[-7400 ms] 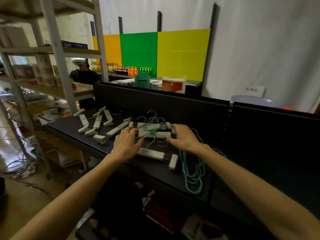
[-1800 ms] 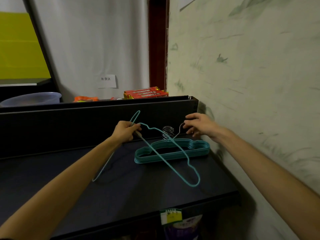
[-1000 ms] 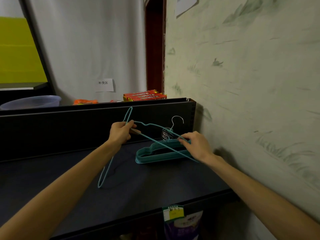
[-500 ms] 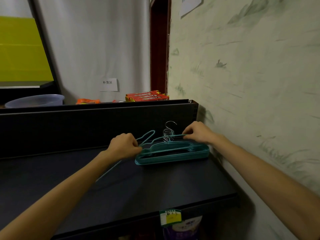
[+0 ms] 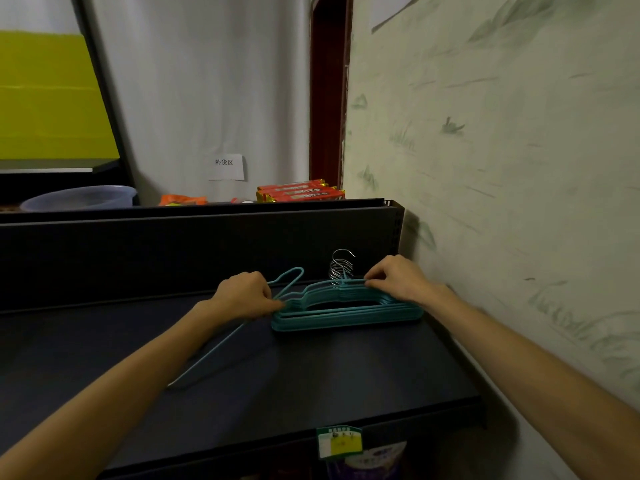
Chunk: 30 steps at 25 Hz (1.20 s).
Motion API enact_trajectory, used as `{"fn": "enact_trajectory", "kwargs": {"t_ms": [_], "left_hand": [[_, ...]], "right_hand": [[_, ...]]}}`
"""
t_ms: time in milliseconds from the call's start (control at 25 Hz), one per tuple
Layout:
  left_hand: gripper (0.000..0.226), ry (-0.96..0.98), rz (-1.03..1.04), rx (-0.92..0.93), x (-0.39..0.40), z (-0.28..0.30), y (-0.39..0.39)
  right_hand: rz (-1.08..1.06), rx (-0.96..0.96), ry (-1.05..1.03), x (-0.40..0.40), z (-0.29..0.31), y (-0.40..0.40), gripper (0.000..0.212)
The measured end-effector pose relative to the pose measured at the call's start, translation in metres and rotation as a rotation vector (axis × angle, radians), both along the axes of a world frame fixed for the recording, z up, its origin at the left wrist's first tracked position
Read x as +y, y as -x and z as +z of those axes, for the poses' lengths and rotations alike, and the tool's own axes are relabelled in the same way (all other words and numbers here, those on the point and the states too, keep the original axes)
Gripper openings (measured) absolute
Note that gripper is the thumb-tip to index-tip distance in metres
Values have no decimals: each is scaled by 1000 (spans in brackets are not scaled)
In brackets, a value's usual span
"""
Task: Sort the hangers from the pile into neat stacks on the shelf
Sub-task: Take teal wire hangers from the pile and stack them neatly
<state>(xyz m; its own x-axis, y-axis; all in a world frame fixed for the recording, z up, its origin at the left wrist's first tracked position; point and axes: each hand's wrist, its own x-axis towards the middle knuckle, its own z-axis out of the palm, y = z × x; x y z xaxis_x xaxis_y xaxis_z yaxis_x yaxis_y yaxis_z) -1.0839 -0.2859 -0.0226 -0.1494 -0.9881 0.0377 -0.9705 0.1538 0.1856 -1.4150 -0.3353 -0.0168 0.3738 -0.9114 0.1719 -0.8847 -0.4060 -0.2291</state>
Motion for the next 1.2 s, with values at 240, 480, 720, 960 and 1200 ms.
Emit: {"fn": "enact_trajectory", "kwargs": {"t_ms": [240,480,720,960,1200], "left_hand": [[37,-19,-54,106,-7,2,4],[12,65,-75,194,-2,-5,13],[13,50,-65,200,-1,-7,13],[33,444,88,373,12,25,0],[50,825,164,801,20,98,8]], "right_hand": [[28,47,0,1,-5,1,27],[25,130,65,1,1,-3,22],[51,322,129,3,5,-15,21],[-10,-26,-5,10,10,-19,45],[189,-486,14,57,21,-84,40]]}}
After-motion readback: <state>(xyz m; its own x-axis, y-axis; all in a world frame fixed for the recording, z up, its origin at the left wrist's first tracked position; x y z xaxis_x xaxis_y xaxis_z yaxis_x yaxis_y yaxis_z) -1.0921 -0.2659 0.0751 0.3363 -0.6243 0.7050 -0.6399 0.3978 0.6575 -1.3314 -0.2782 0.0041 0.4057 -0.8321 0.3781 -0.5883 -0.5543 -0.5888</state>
